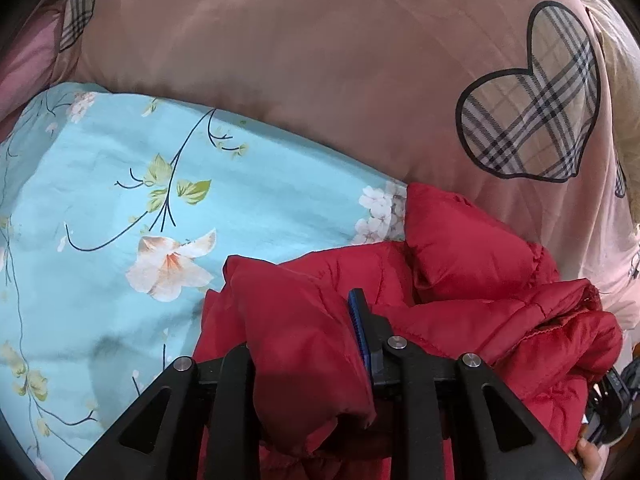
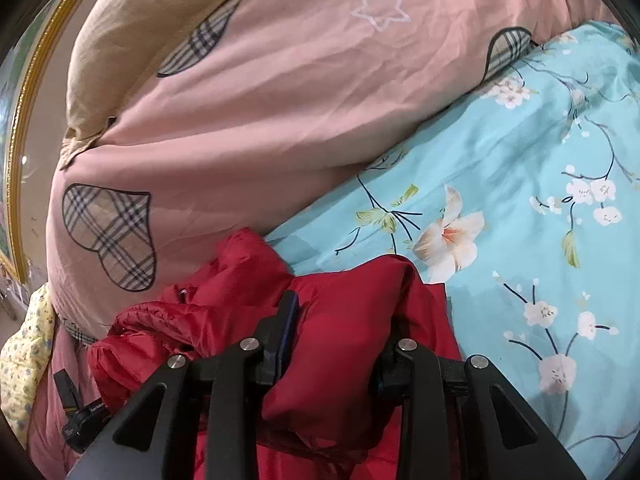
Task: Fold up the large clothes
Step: 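Lower the hem onto the jacket and open both grippers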
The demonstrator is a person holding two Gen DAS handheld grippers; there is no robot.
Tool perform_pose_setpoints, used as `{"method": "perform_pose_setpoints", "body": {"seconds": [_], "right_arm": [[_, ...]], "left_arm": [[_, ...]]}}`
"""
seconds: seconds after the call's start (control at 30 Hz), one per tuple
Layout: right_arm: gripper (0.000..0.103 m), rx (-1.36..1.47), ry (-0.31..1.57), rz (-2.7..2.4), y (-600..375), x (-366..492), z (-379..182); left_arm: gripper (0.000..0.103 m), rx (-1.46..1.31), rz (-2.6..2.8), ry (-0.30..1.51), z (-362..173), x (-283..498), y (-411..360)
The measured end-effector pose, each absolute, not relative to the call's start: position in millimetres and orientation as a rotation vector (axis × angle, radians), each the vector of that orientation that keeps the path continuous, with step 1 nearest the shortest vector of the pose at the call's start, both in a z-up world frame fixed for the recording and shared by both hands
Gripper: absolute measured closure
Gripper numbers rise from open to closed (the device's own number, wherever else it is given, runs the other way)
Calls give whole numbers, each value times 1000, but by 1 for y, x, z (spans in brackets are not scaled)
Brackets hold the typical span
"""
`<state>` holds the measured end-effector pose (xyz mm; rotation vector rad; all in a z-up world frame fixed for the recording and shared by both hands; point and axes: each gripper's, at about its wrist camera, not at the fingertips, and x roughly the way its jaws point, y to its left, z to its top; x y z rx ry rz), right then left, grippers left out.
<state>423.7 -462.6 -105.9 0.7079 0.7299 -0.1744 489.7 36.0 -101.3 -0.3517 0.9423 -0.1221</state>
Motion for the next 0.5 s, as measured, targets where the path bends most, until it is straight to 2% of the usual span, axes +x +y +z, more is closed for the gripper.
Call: {"method": "perform_pose_setpoints", "body": {"seconds": [0.17, 0.2, 0.27, 0.3, 0.33, 0.5], "right_arm": [[72, 730, 732, -202, -469, 430, -121], [72, 729, 730, -205, -469, 431, -123], [72, 723, 726, -208, -469, 434, -126], [72, 720, 727, -210, -469, 436, -128], [72, 719, 726, -214, -469, 437, -129], [71, 735, 723, -226, -472, 437, -134]], "left_arm": [[65, -324, -184, 911, -92, 465, 44], [59, -314, -191, 905, -89, 459, 47], [39, -302, -178, 861, -78, 438, 55], [17, -301, -152, 830, -71, 424, 59], [8, -306, -139, 796, -65, 412, 63], [8, -278, -273, 733, -51, 359, 44]]}}
